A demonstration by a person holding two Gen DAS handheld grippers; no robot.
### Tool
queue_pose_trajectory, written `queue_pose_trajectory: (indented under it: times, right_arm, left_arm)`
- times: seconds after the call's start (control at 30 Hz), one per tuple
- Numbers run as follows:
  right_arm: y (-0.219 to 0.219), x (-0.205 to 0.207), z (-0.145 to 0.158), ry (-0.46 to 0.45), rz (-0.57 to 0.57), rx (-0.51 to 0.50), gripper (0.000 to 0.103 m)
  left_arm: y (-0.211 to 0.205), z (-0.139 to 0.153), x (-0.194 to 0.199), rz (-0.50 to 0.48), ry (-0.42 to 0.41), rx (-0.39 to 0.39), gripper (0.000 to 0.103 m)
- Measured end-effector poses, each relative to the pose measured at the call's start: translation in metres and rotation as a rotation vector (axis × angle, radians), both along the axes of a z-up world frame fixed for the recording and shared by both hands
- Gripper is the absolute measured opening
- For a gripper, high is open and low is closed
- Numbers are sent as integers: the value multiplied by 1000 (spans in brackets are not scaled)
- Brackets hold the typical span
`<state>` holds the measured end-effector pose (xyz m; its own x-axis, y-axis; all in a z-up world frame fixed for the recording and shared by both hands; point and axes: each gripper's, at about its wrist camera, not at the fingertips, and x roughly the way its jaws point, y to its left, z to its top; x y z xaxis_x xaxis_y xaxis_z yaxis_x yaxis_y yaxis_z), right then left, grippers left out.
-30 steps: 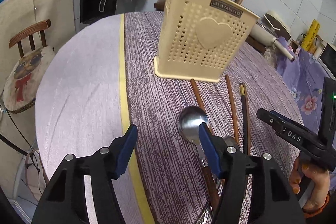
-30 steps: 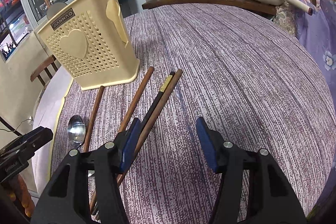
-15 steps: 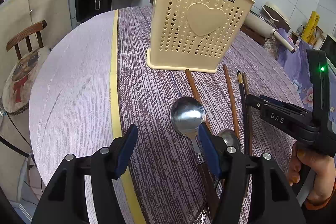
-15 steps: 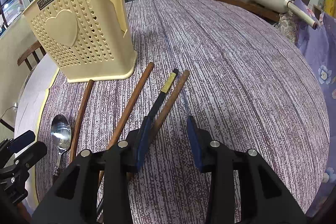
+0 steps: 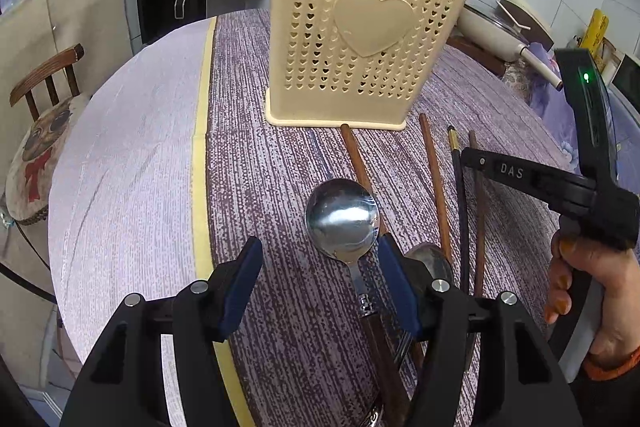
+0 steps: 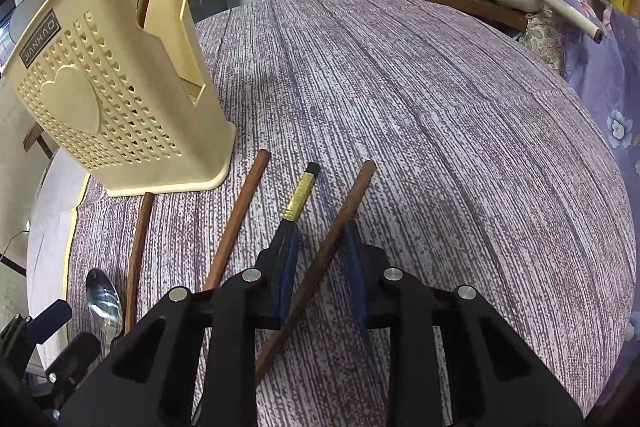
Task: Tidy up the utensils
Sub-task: 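Grasp a steel spoon with the left gripper while the right grasps a wooden chopstick, then lift the steel spoon and wooden chopstick up toward the cream holder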
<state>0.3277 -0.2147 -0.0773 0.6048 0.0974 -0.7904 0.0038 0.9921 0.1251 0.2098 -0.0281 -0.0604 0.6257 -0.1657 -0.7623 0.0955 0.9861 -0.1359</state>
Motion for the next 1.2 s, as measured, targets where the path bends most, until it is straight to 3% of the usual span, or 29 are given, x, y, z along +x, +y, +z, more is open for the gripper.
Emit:
queue_pose_trajectory:
  times: [0.47, 0.63, 0.93, 1.2]
  right_arm:
    - [8, -4, 2, 9, 21, 26, 13]
    - [10, 2, 2, 9, 17, 26, 12]
    - [5, 6, 1, 5, 10, 67, 11]
    - [-5, 1, 6, -19, 11, 138, 10]
  left_arm:
    - [-22, -8, 16, 11, 24, 33, 58]
    - [-28, -8, 17, 20, 19, 61, 47]
    - [-27, -5, 22, 9, 28, 33, 46]
    - [-22, 9, 19, -4, -22, 9, 46]
